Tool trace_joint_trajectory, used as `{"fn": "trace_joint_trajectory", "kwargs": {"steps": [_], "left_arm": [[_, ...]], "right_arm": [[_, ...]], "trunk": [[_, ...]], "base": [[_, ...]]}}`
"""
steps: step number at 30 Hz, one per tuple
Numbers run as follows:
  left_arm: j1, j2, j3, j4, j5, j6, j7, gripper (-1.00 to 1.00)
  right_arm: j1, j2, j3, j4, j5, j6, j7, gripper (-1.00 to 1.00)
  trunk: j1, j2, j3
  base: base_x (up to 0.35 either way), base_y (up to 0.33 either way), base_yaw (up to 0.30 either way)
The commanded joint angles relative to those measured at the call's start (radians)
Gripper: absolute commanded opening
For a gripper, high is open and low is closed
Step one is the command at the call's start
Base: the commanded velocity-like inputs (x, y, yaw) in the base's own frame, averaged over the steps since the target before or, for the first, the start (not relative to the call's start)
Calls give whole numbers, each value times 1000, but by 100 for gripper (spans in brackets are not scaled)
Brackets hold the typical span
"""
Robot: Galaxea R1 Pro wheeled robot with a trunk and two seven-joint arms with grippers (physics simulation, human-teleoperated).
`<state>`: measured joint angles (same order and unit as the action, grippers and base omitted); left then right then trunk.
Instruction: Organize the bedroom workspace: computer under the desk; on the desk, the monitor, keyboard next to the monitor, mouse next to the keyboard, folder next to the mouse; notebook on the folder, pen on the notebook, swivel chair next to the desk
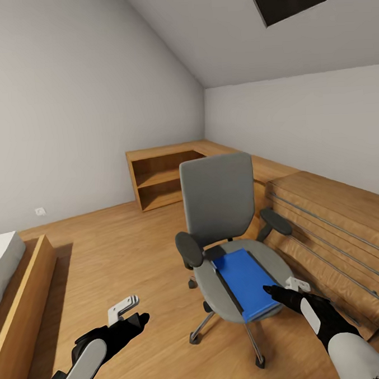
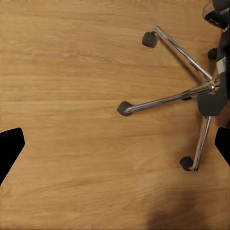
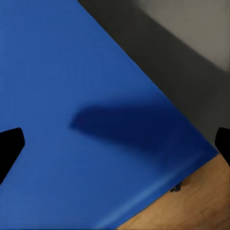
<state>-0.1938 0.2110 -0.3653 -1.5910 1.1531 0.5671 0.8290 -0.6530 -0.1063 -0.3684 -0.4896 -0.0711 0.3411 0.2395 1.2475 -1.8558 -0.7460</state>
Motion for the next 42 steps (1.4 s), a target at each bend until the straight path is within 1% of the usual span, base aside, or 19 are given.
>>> {"fn": "trace_joint_trajectory", "kwargs": {"steps": [1,12,26,29,32,34,38,42], "left_arm": [[-1,1,-2,-1,7,0,9,100],[-1,-1,-3,5,8,0,9,100],[-1,-2,-4,12,8,0,7,100],[-1,-17,-5,29,9,4,6,100],[-1,-17,-5,39,9,4,6,100],[-1,-28,-5,41,8,3,7,100],[-1,-36,-6,45,7,2,8,100],[-1,-38,-6,46,7,2,8,100]], "right_arm": [[0,0,-4,-1,-7,7,3,100],[0,0,-3,-1,-7,7,3,100],[0,0,-2,-1,-5,6,3,100],[-1,9,1,-6,-3,1,3,100],[-1,9,1,-6,-3,1,3,100],[-2,12,2,-6,-2,0,3,100],[-2,11,2,-6,-2,0,3,100],[-2,11,2,-6,-3,-1,3,100]], "trunk": [[-4,7,2],[-46,84,37],[-46,84,37],[-46,84,37],[-46,84,37],[-46,84,37],[-46,84,37],[-46,84,37]], "base": [[0,0,0],[0,0,0],[0,0,0],[0,0,0],[0,0,0],[0,0,0],[0,0,0],[0,0,0]]}}
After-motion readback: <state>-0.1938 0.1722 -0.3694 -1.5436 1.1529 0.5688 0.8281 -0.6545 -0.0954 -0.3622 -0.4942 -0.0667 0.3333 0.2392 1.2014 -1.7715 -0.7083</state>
